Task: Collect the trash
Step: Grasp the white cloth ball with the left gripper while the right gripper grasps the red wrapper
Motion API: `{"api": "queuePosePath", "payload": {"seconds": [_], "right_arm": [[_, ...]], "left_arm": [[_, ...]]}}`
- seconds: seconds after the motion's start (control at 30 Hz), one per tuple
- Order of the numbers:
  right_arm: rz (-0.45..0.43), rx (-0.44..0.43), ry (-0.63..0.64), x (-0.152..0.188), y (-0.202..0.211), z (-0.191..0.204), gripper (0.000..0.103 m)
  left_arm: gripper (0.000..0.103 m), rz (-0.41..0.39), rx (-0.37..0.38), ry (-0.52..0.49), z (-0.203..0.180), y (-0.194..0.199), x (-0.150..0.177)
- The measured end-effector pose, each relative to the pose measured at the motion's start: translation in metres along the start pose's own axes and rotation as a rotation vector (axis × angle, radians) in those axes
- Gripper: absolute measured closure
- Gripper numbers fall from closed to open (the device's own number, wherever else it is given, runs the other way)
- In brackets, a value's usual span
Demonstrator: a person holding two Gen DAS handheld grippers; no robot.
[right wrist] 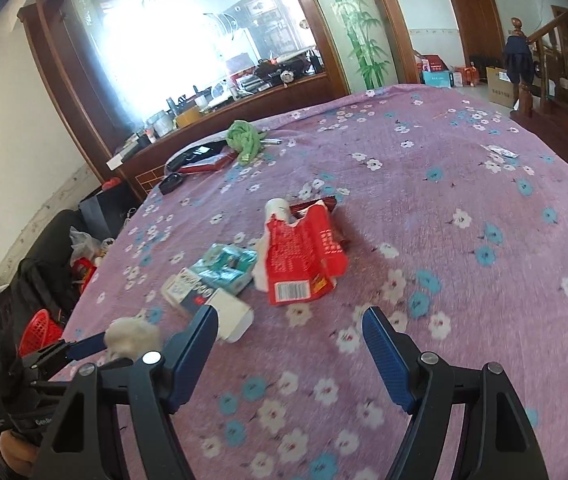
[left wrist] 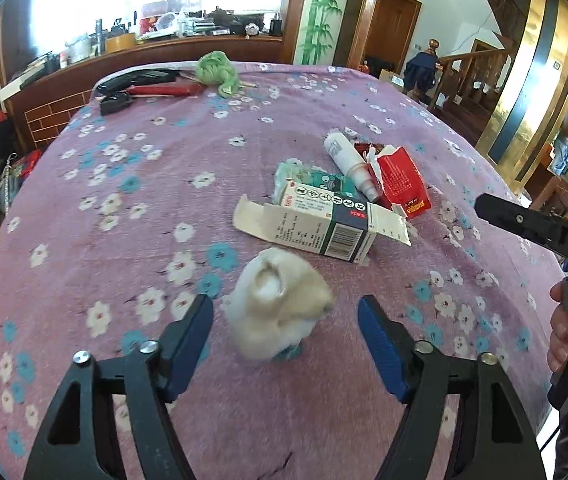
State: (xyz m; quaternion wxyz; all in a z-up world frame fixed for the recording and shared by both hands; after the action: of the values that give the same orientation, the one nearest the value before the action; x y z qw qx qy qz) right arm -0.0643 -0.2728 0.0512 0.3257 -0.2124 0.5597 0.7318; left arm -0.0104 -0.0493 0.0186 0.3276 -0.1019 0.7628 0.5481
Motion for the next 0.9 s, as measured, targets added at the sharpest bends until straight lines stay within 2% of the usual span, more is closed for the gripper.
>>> {"api": "queuePosePath", "payload": {"seconds": [0.03, 0.07, 0.17, 0.23, 0.33, 0.43, 0.5, 0.57, 0.63, 0.67, 0.73, 0.9], "right_arm": [[0.002, 0.0, 0.008, -0.002, -0.005, -0.001, 0.026], [0.004, 0.006, 0.011, -0.004, -0.008, -0.002, 0.026], [0.01, 0.019, 0.022, -0.012, -0.022, -0.006, 0.026], [0.021, 0.03, 0.028, -0.018, -0.034, -0.008, 0.026], [0.036, 0.029, 0.019, -0.03, -0.054, -0.013, 0.036], [0.055, 0.0, 0.004, -0.039, -0.072, -0.016, 0.039], [0.075, -0.004, 0.006, -0.042, -0.085, -0.016, 0.047], [0.097, 0.004, 0.013, -0.041, -0.095, -0.016, 0.059], [0.119, 0.011, 0.008, -0.037, -0.103, -0.017, 0.065], [0.119, 0.011, 0.005, -0.035, -0.104, -0.017, 0.074], [0.101, 0.009, 0.008, -0.032, -0.1, -0.017, 0.081], [0.041, 0.004, -0.005, -0.026, -0.072, -0.015, 0.083]], "left_arm": [[0.053, 0.008, -0.007, -0.001, 0.0, -0.004, -0.001], [0.059, 0.015, -0.016, -0.003, 0.0, -0.008, -0.001], [0.065, 0.009, -0.02, -0.011, 0.001, -0.011, 0.0], [0.065, 0.013, -0.018, -0.012, 0.003, -0.013, 0.002], [0.066, 0.022, 0.001, 0.011, 0.008, -0.017, 0.003], [0.065, 0.029, 0.024, 0.033, 0.013, -0.019, 0.003], [0.065, 0.031, 0.028, 0.036, 0.013, -0.02, 0.003], [0.065, 0.035, 0.032, 0.038, 0.014, -0.02, 0.003], [0.065, 0.036, 0.036, 0.042, 0.014, -0.021, 0.003], [0.065, 0.036, 0.037, 0.044, 0.015, -0.021, 0.002], [0.065, 0.033, 0.037, 0.044, 0.014, -0.021, 0.003], [0.069, 0.013, 0.04, 0.047, 0.015, -0.013, 0.006]]}}
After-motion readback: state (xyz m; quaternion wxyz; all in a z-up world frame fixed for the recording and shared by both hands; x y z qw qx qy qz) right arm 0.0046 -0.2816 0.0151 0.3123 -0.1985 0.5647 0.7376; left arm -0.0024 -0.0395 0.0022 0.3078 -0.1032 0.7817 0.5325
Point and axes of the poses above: each gripper's, at about its wrist camera, not at the fingertips, and y roughly against the way its jaws point, z to its left, x to its underside, the point moved 2 cm from there along -y, roughly the way its jaws point, and after that the axes turned 3 degrees about x, right-handed, at the moved point
